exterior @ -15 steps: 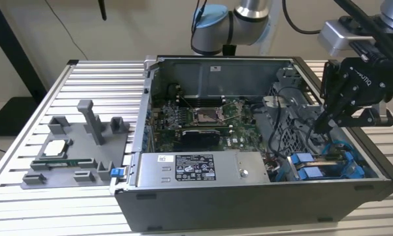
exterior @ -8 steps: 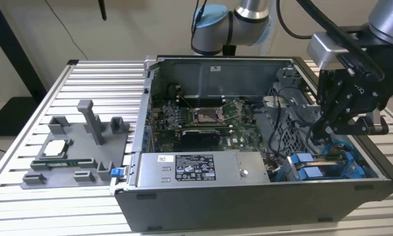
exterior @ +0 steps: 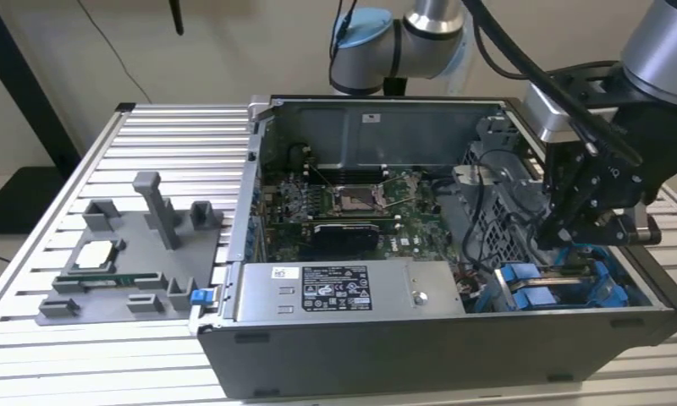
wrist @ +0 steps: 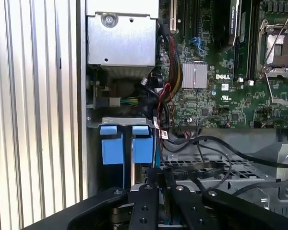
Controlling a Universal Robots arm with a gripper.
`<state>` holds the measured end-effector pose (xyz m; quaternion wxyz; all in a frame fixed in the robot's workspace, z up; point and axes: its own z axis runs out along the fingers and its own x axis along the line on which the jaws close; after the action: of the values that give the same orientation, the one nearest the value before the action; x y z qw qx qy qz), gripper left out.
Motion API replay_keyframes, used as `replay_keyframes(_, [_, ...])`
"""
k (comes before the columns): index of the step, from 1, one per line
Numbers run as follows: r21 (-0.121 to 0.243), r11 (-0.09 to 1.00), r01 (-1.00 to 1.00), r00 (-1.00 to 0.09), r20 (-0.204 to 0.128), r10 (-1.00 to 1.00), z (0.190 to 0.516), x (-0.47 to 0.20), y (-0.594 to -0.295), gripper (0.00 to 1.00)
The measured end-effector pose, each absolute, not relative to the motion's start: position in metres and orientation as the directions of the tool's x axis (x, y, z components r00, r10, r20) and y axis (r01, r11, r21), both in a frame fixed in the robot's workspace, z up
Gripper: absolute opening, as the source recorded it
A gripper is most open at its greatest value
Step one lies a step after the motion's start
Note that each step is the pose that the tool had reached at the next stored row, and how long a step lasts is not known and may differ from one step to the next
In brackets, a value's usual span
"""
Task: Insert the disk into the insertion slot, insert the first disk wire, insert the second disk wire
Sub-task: 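Insert the second disk wire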
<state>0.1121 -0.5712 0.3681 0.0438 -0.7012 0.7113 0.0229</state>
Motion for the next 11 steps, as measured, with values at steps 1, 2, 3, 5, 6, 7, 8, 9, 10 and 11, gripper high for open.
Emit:
replay_keyframes(1, [-0.029,0.016,-0.999,-0.013,-0.094,-0.995,0.367,0.112,-0.571,0.0])
replay_keyframes(2, [-0.03,0.016,-0.999,-0.013,-0.095,-0.995,0.365,0.113,-0.571,0.0])
replay_keyframes(3, [-0.03,0.016,-0.999,-0.013,-0.095,-0.995,0.364,0.113,-0.572,0.0])
replay_keyframes(5, [-0.03,0.016,-0.999,-0.013,-0.094,-0.995,0.362,0.115,-0.572,0.0])
replay_keyframes(6, [-0.03,0.016,-0.999,-0.013,-0.094,-0.995,0.362,0.116,-0.572,0.0])
replay_keyframes(7, [-0.03,0.016,-0.999,-0.013,-0.094,-0.995,0.361,0.118,-0.573,0.0])
replay_keyframes(8, [-0.03,0.016,-0.999,-0.013,-0.094,-0.995,0.36,0.119,-0.573,0.0])
replay_keyframes(9, [-0.03,0.016,-0.999,-0.013,-0.095,-0.995,0.359,0.121,-0.573,0.0])
replay_keyframes(10, [-0.03,0.016,-0.999,-0.013,-0.095,-0.995,0.358,0.122,-0.573,0.0])
replay_keyframes(11, [-0.03,0.016,-0.999,-0.013,-0.095,-0.995,0.357,0.123,-0.574,0.0])
